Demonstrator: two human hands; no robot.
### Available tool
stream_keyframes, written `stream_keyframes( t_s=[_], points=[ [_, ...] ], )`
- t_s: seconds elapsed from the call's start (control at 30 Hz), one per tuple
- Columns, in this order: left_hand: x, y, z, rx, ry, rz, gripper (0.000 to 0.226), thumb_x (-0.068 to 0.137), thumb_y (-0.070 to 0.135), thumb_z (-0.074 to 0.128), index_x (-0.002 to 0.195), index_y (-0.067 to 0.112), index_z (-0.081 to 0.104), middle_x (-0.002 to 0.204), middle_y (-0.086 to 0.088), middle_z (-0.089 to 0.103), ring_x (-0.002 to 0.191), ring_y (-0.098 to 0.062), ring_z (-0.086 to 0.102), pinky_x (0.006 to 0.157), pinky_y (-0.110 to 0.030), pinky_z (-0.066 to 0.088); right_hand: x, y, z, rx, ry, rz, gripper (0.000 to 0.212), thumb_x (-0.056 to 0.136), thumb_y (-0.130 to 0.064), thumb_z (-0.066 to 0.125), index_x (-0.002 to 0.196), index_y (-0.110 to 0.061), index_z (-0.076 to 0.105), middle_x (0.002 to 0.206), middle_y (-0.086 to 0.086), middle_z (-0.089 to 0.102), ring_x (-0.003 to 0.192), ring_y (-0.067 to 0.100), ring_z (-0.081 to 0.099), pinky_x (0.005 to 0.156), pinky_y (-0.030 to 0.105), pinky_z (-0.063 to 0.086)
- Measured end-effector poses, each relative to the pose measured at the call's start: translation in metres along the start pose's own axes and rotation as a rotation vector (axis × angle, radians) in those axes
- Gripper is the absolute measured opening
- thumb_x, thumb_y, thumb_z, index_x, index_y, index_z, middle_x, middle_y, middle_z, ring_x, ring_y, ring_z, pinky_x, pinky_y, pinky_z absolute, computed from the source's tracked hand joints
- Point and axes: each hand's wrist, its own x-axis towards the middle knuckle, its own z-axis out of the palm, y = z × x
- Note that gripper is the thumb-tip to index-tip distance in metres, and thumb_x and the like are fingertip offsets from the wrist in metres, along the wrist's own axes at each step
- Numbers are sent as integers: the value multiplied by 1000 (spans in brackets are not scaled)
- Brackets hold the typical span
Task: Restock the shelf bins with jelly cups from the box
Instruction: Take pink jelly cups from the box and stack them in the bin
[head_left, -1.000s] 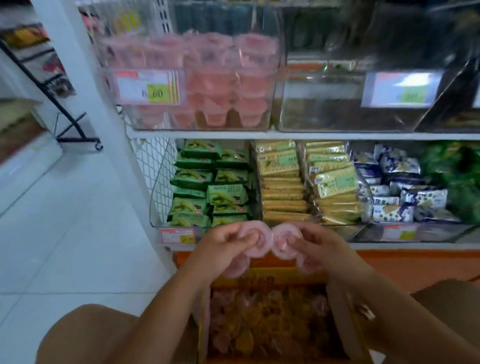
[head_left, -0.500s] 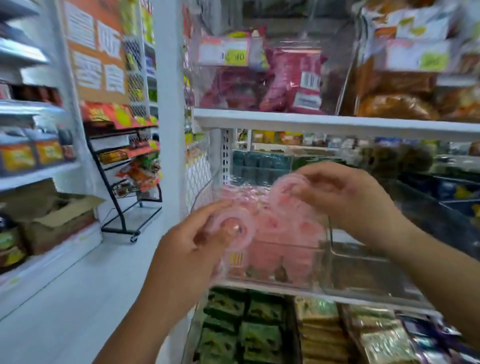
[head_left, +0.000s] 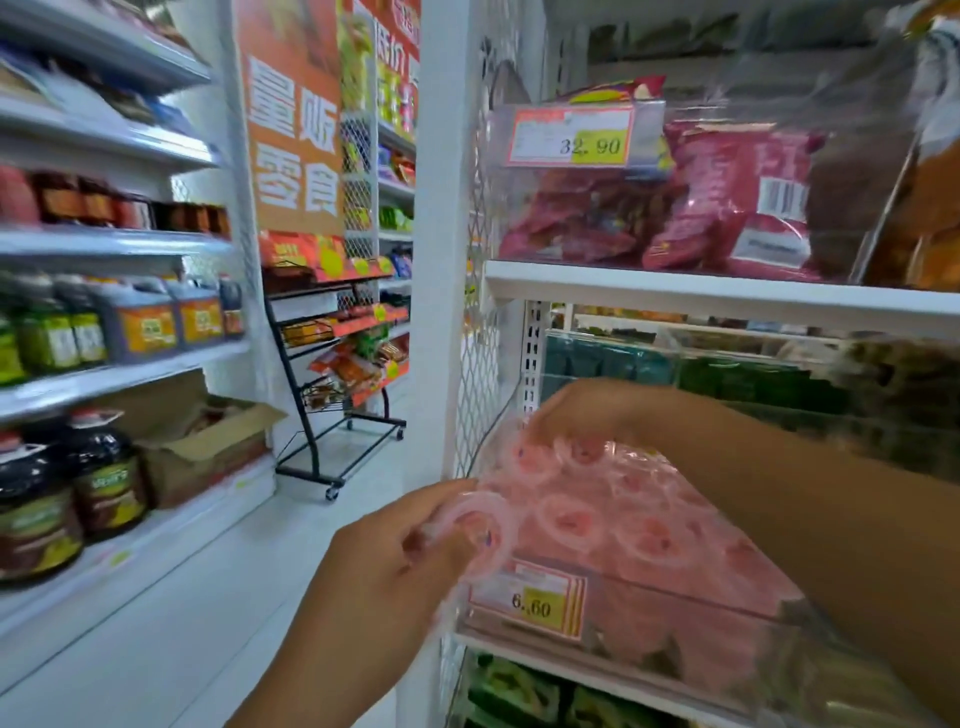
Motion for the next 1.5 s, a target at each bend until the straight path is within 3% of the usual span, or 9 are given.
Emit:
stream_keyframes(
  t_s=[0.37,0.5,0.6,0.87,1.0,1.13,1.23,1.33,1.5],
  points=[
    [2,-11,-1,16,20,7,30,82,38,68,98,63,62,82,16,71,63,0,60,60,-14,45,-10,7,-21,-188,33,-92,58,80,-63,61,96,-7,59,89,-1,65,77,13,59,63,23,42],
    [2,-9,4,52,-12,28,33,85,39,64,102,67,59,90,19,70,80,-6,64,68,-18,50,-14,23,-26,67,-197,-55,24,88,-20,69,110,-13,66,95,-3,68,82,11,62,66,22,49],
    [-1,-6,6,58,-24,28,34,85,38,65,103,66,59,92,24,70,80,-2,64,67,-14,47,-13,28,-23,176,-325,-15,41,85,9,62,121,-11,63,108,8,67,75,11,68,61,22,54],
    [1,-4,6,76,8,44,27,86,36,65,102,58,64,86,15,70,65,-2,58,65,-16,43,-17,26,-9,213,-238,3,48,87,15,53,129,-7,56,128,11,57,90,17,65,60,20,53],
    [4,-2,10,109,12,45,27,86,40,62,107,57,62,87,14,70,73,-6,62,68,-20,48,-24,25,-3,171,-168,-32,50,89,12,53,133,-12,56,123,8,54,83,14,61,53,16,49],
    [10,8,17,150,32,56,30,87,42,62,108,60,53,91,33,64,77,3,62,67,-21,50,-43,22,-16,4,-4,-176,43,93,-7,56,129,-30,57,128,-7,58,107,9,58,83,21,48],
    [16,19,24,167,39,75,34,85,46,60,111,63,45,96,31,65,79,6,62,75,-30,54,-69,17,-30,223,-101,-328,33,89,-6,64,114,-28,67,111,-10,69,105,13,65,94,29,50],
    [22,28,34,175,36,103,36,86,42,60,107,63,41,93,24,67,74,3,62,73,-34,55,-91,13,-30,308,-199,-422,28,84,-3,70,109,-16,69,103,-5,73,96,19,69,91,34,55],
    [25,34,51,107,26,150,26,88,46,58,108,56,44,104,28,65,72,5,60,68,-25,51,-86,28,-28,325,42,-374,15,83,-4,72,96,-12,73,89,2,75,78,18,70,72,25,57]
  ],
)
